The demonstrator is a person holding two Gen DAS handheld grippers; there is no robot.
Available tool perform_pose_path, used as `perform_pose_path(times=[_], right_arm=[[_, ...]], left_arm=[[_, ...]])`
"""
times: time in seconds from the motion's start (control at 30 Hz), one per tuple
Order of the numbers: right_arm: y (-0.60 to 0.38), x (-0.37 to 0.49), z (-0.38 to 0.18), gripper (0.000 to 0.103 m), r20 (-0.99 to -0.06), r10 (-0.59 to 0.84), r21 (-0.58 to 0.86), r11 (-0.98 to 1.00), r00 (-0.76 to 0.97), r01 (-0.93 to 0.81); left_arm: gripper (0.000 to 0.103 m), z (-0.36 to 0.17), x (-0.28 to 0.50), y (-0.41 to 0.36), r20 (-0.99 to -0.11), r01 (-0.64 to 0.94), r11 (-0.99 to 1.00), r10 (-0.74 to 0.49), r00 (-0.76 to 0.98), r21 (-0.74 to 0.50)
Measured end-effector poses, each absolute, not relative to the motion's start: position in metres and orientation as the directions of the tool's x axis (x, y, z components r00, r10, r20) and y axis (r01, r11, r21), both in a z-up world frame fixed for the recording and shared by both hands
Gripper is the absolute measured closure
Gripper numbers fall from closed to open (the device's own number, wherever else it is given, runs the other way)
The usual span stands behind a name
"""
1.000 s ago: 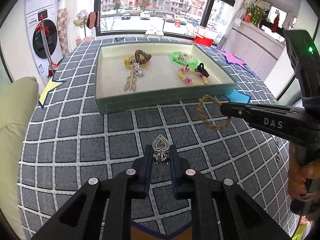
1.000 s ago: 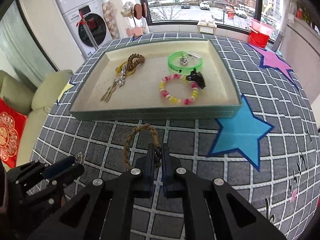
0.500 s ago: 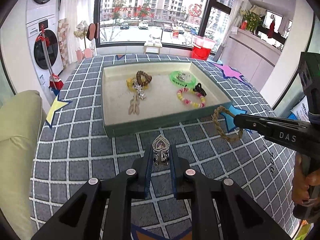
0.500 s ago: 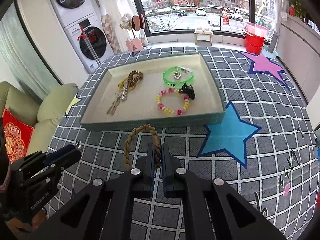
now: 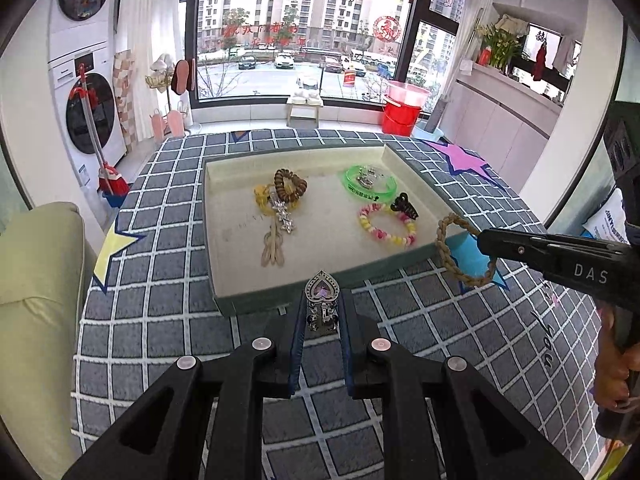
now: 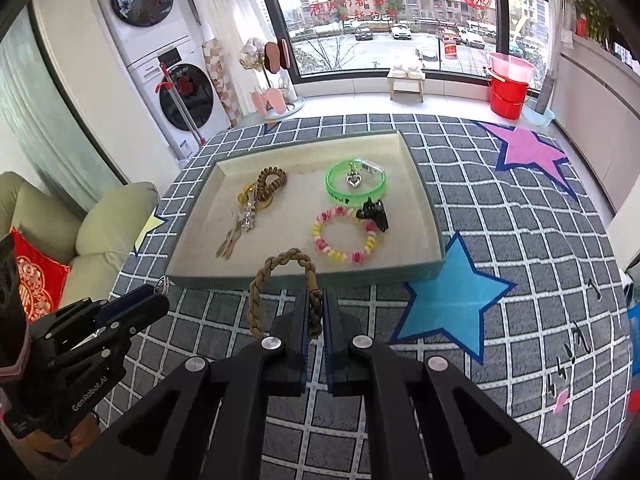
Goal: Organize jewelry
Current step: 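Carry the pendant and cord ring with both tools into the tray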
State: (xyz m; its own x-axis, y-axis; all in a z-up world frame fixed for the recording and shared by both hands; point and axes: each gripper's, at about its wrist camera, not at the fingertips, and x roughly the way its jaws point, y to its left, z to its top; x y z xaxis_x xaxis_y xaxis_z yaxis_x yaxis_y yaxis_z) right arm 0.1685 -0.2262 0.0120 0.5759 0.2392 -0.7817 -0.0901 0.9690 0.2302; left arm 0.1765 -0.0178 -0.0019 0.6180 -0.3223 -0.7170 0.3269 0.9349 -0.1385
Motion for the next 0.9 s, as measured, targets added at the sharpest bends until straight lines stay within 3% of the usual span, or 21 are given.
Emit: perform_pose_path(times=[0.9], right_arm=[[-0.207, 0.276, 0.002, 0.096, -0.797, 0.231, 0.232, 0.97, 0.558, -0.072]], left_arm=[[0.072, -0.014, 0.282, -0.03, -0.735, 0.281, 0.959, -0.21, 0.644, -0.028]])
